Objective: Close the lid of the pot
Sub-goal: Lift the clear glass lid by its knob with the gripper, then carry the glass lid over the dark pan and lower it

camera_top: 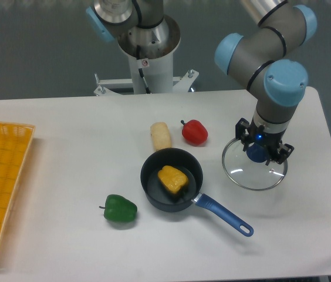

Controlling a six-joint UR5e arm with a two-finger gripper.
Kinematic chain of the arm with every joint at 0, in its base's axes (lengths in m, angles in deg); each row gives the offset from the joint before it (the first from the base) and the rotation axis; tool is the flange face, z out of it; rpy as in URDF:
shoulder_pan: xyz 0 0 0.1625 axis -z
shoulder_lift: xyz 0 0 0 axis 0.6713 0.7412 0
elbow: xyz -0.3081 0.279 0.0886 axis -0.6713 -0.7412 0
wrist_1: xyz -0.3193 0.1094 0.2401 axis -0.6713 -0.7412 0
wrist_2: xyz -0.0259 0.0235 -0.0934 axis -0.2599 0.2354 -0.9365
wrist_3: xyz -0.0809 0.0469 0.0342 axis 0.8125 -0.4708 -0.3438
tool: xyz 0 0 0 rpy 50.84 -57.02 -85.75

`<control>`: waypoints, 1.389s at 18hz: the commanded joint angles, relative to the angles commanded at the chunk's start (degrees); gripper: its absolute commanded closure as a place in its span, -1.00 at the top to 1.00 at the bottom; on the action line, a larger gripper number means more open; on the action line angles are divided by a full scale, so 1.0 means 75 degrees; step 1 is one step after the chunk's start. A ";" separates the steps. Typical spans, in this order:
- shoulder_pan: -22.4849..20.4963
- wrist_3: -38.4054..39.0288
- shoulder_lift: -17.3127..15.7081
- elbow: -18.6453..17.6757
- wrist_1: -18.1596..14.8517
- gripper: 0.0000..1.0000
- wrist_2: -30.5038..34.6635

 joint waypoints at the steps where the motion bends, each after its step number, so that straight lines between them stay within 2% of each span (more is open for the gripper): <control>1: 0.0012 0.0012 0.0000 -0.0012 0.0012 0.13 0.0000; 15: 0.0000 0.0082 -0.0152 -0.0082 0.0164 0.13 0.0000; 19: 0.0140 0.0385 -0.0152 -0.0082 0.0164 0.13 0.0000; 25: 0.0738 0.1242 -0.0164 -0.0059 0.0152 0.13 0.0070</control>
